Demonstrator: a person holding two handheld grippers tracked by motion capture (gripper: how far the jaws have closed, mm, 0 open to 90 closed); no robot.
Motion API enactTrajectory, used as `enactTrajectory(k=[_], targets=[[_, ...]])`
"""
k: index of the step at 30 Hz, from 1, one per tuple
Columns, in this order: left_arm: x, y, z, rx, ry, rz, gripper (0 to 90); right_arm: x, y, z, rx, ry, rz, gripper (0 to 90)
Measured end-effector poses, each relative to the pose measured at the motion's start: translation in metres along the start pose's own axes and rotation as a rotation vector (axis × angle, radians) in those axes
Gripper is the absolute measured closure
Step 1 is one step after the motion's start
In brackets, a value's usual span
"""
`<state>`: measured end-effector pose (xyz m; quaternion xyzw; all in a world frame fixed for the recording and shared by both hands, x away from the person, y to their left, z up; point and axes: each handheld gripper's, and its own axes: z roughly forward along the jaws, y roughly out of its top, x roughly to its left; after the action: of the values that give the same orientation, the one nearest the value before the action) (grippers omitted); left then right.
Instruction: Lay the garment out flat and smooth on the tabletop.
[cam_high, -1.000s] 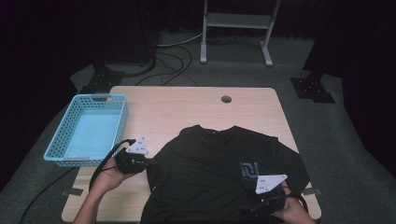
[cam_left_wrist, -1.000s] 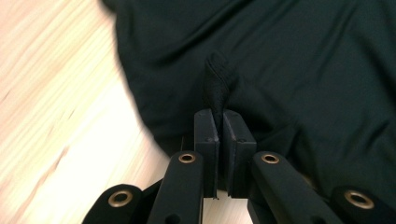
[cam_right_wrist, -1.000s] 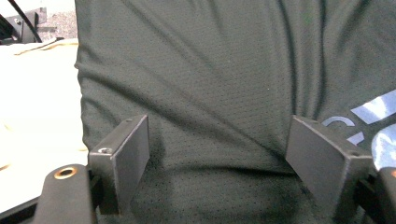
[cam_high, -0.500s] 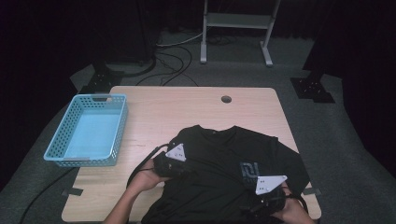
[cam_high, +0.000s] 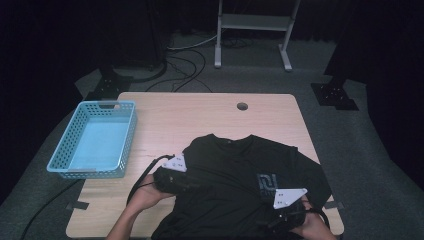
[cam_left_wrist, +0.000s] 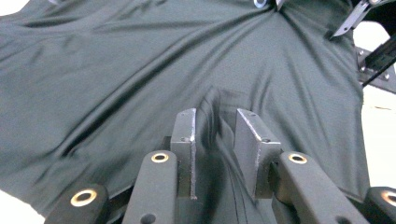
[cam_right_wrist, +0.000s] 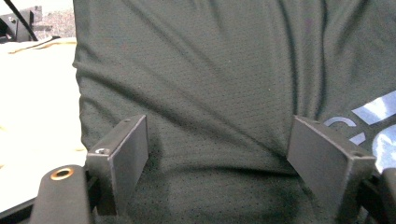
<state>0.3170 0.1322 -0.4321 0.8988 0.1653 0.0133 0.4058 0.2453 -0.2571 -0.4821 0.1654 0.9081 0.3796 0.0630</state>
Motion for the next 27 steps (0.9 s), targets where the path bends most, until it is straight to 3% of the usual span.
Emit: enactTrajectory(k=[3,7,10,13,15,20,27], targets=[[0.001,-0.011,-0.009,-0.001,0.010,-0.029,71.5,0.000,0.000,0.000,-0.002,-0.002,0.001,20.5],[0.000,-0.027,-0.002,0.027,-0.002,-0.072,73.5,0.001,0.000,0.000,-0.002,-0.002,0.005,20.5],[-0.002,-0.035,0.010,0.054,-0.021,-0.078,75.4,0.001,0.001,0.000,0.001,-0.003,0.004,20.5],[-0.002,-0.037,0.017,0.062,-0.049,-0.077,88.2,0.001,0.000,0.000,0.002,-0.003,0.006,20.5],[0.000,-0.034,0.016,0.086,-0.051,-0.062,90.0,0.001,0.000,0.000,0.002,-0.004,0.006,20.5],[0.011,-0.025,-0.002,0.150,-0.043,-0.021,90.0,0.000,0.000,0.000,0.001,-0.004,0.005,21.9],[0.036,-0.018,-0.047,0.215,0.038,-0.013,90.0,-0.002,-0.002,-0.002,-0.007,-0.010,0.010,23.4]])
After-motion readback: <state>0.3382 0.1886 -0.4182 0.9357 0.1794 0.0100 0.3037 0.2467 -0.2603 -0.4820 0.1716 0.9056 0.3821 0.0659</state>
